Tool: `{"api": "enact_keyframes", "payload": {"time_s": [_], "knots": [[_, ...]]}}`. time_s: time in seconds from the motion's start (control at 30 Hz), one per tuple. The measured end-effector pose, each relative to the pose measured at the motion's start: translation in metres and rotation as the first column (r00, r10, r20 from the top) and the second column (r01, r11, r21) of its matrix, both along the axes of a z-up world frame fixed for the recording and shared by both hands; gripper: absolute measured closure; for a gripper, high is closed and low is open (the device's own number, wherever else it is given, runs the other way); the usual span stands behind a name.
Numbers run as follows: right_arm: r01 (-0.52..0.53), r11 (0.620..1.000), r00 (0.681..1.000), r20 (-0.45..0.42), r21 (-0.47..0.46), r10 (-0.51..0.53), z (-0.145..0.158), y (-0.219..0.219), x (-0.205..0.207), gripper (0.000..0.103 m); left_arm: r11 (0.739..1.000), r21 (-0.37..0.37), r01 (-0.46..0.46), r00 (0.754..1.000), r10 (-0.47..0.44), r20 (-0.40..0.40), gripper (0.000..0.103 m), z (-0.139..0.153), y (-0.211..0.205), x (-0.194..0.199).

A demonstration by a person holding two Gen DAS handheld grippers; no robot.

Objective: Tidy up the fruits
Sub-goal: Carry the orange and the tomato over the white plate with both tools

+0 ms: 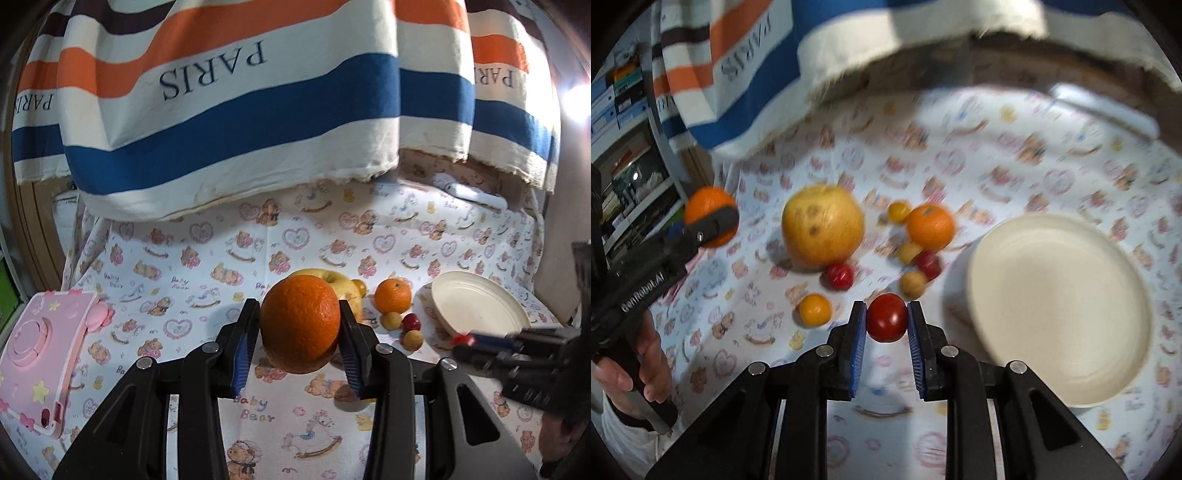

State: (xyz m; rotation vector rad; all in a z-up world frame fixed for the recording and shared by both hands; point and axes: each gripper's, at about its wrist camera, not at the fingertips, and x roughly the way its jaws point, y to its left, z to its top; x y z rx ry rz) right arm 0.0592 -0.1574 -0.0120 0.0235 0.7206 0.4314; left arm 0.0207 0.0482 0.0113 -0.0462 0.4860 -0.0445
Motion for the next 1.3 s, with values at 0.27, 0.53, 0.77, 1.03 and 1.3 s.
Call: {"api": "enact_keyframes", "payload": {"time_s": [0.27, 0.53, 0.77, 1.03, 1.3], "knots": [[0.155, 0.987, 0.973, 0.175, -0.028, -0.148, 0.028, -0.054, -0.014, 0.08, 0.998, -0.005, 0.058, 0.996, -0.057, 0.068, 0.063, 0.006, -0.013, -0.013], [0.248, 0.968, 0.914, 0.325, 0.029, -0.244, 0.039, -0.094, -0.023, 0.08, 0.998, -0.006, 0.066, 0.987, -0.065, 0.149, 0.063, 0.024, -0.023, -0.029], [0.279, 0.958, 0.885, 0.371, 0.067, -0.283, 0.051, -0.11, -0.033, 0.08, 0.99, -0.01, 0.144, 0.977, -0.14, 0.16, 0.063, 0.056, -0.054, -0.021], [0.25, 0.966, 0.904, 0.341, 0.07, -0.258, 0.055, -0.117, -0.032, 0.08, 0.94, -0.066, 0.336, 0.939, -0.34, -0.059, 0.063, 0.046, -0.131, 0.044], [0.304, 0.951, 0.937, 0.164, 0.057, -0.309, 0.024, -0.142, 0.009, 0.08, 0.915, -0.087, 0.394, 0.892, -0.404, -0.205, 0.063, -0.002, -0.182, 0.078]]}}
